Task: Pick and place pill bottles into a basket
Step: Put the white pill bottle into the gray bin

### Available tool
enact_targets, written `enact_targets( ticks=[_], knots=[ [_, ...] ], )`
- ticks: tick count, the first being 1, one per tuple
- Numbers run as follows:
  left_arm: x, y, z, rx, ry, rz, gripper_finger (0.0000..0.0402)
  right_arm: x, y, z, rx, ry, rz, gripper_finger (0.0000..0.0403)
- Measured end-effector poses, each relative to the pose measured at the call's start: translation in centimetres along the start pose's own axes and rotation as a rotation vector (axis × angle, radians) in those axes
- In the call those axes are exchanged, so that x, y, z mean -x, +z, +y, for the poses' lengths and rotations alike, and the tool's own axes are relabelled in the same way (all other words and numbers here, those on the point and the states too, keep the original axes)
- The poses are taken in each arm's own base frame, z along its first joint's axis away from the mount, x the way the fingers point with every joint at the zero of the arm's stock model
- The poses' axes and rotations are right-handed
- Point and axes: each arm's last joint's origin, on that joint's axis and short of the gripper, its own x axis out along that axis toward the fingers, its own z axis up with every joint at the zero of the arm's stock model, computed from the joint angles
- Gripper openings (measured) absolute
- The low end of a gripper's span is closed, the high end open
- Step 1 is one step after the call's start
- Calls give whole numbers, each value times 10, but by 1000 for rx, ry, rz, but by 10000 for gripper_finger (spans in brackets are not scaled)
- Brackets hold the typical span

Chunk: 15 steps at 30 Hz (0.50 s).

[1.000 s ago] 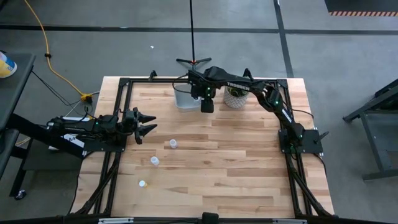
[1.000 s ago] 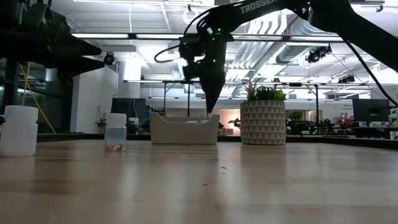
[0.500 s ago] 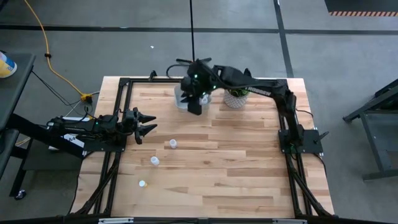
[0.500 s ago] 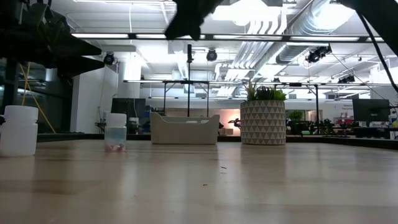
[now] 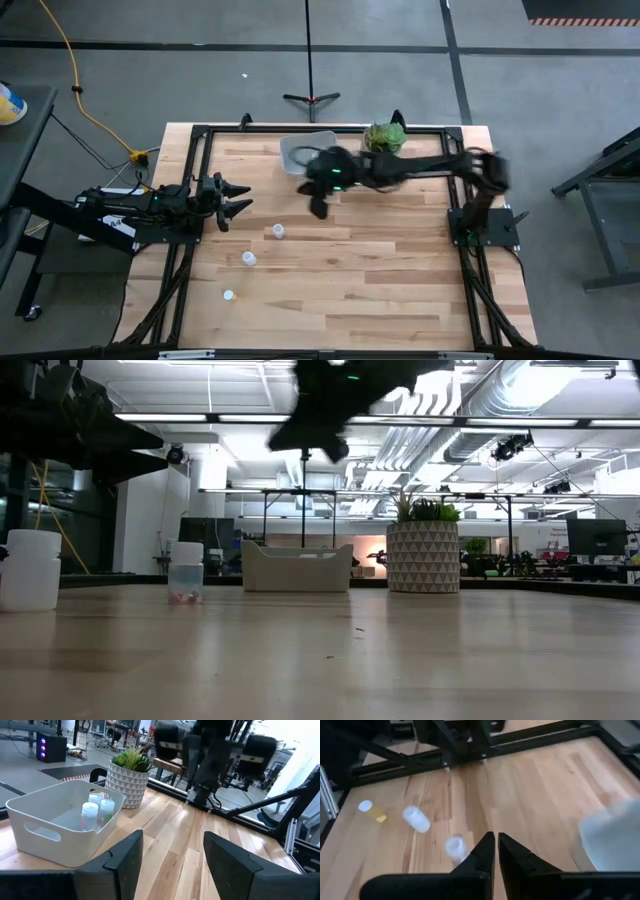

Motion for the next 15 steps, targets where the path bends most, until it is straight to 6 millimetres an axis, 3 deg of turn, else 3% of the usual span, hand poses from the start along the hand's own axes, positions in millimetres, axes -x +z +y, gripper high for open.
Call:
enact_targets(
  ticks=[10, 15],
  knots=[
    [0, 0, 0, -21, 2, -1, 244, 122, -109, -4, -287, 40, -321, 9],
    [0, 0, 1, -34, 23, -8, 243, 174, -146, -3, -267, 75, -614, 2]
  ],
)
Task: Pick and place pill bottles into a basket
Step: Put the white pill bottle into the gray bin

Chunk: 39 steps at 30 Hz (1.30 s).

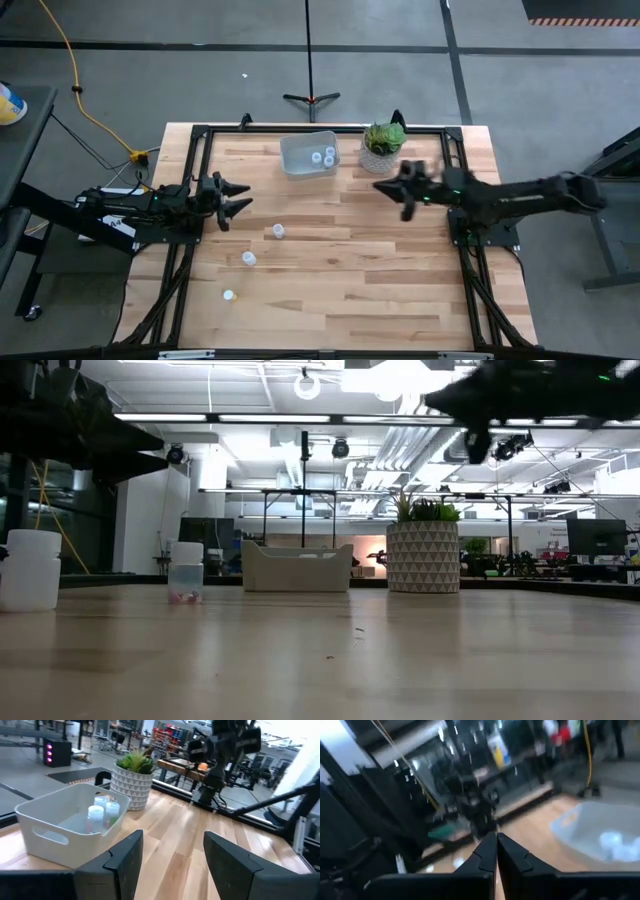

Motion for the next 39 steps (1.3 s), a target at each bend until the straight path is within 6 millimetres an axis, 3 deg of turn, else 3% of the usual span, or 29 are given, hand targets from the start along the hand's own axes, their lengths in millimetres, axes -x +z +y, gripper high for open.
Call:
enact_targets(
  ticks=[5, 15, 18, 23, 26, 31, 35, 39],
  knots=[
    [0, 1, 1, 0, 50, -16, 243, 40, -12, -4, 110, 17, -121, 2],
    [0, 1, 2, 1, 80, -26, 243, 73, -41, -16, 168, 62, -126, 1],
    [0, 1, 2, 16, 83, -28, 243, 78, -41, -17, 177, 54, -126, 3],
    [0, 1, 3, 382, 91, -52, 244, 80, -46, -22, 199, -39, -97, 1],
    [0, 2, 3, 435, 88, -59, 243, 80, -47, -24, 179, -84, -91, 4],
    [0, 8, 1, 342, 55, -111, 243, 80, -47, -25, 175, -117, -98, 6],
    [2, 27, -5, 221, -6, -174, 243, 80, -47, -26, 168, -139, -106, 7],
    [-2, 42, -13, 175, -44, -109, 243, 80, -47, -26, 145, -145, -105, 7]
  ],
)
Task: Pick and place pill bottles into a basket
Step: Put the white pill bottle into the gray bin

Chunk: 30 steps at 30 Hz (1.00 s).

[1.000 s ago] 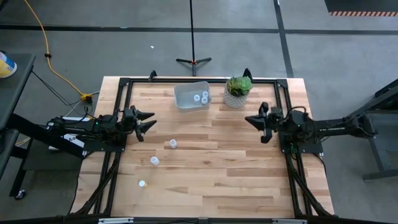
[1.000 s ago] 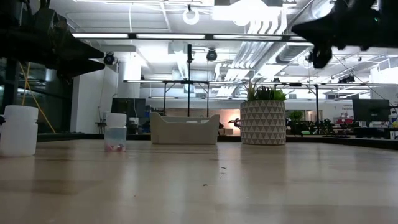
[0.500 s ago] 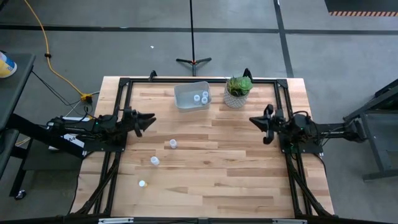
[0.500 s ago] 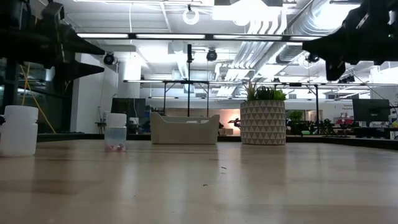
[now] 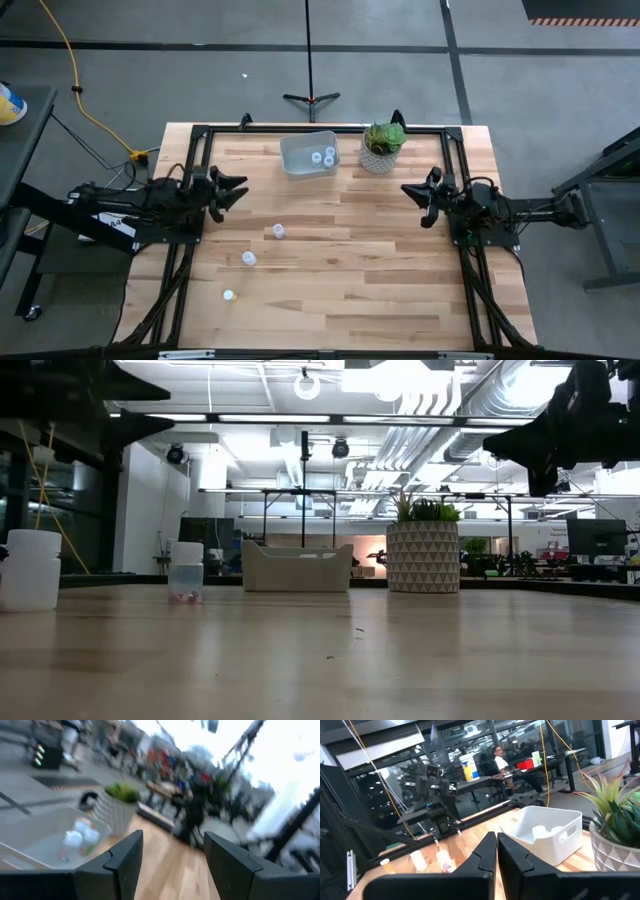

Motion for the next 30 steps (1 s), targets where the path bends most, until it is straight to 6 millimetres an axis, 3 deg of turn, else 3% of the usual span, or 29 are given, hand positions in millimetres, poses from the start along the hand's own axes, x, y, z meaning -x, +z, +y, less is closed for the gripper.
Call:
enact_targets(
  ticks=[12, 20, 30],
  knots=[
    [-62, 10, -41, -281, -86, 506, 244, 0, -1, -2, -18, -69, -6, 7],
    [-95, -32, -40, -337, -59, 771, 244, 0, -6, -4, -1, -86, 43, 7],
    [-105, -62, -34, -336, -68, 935, 244, 1, -11, -6, 20, -100, 98, 7]
  ],
)
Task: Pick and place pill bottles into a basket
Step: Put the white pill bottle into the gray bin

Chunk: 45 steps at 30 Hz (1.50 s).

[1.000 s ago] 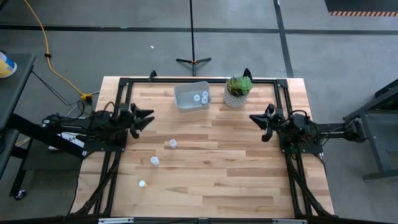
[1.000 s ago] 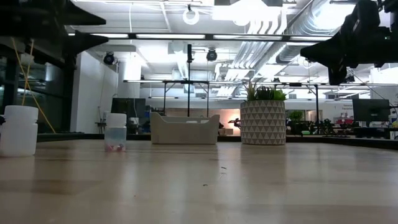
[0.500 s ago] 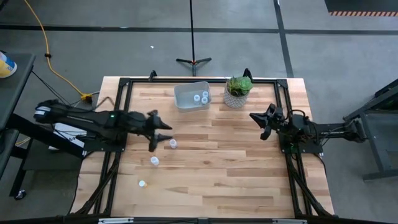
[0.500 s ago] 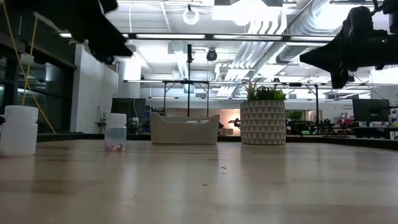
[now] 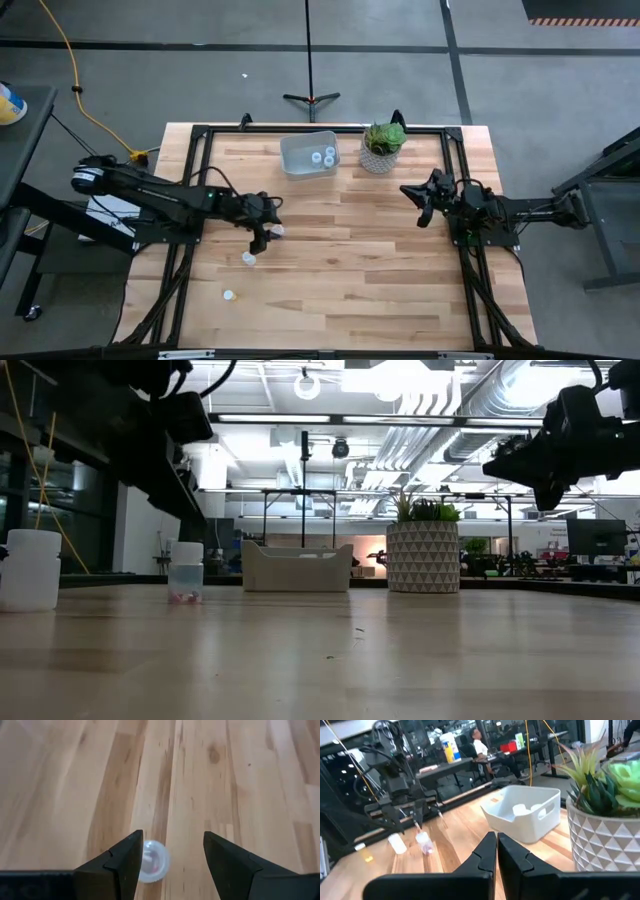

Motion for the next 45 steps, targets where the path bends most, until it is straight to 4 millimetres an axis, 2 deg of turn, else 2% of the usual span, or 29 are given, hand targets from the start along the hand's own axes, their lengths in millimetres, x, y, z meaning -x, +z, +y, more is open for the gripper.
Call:
enact_targets(
  ticks=[7, 25, 28, 33, 36, 39, 42, 45],
  knots=[
    [-10, -5, 3, -56, 83, 51, 244, 0, -2, -1, 6, -5, 15, 7],
    [-31, -16, 5, -59, 86, 157, 243, 0, -2, -1, 6, -11, 18, 7],
    [-31, -14, 5, -58, 87, 133, 229, 0, -2, -1, 6, -11, 18, 7],
    [-32, -10, 4, -56, 80, 87, 173, 0, -2, -1, 5, -21, 14, 7],
    [-32, -8, 4, -56, 95, 70, 170, 0, -2, -1, 6, -21, 14, 7],
    [-29, 4, 3, -61, 148, 27, 170, 0, -2, -1, 7, -22, 14, 7],
    [-24, 30, 9, -50, 228, -58, 170, 0, -2, -1, 8, -22, 15, 7],
    [-13, 60, 25, 83, 285, -151, 170, 0, -2, -1, 8, -22, 16, 7]
  ],
)
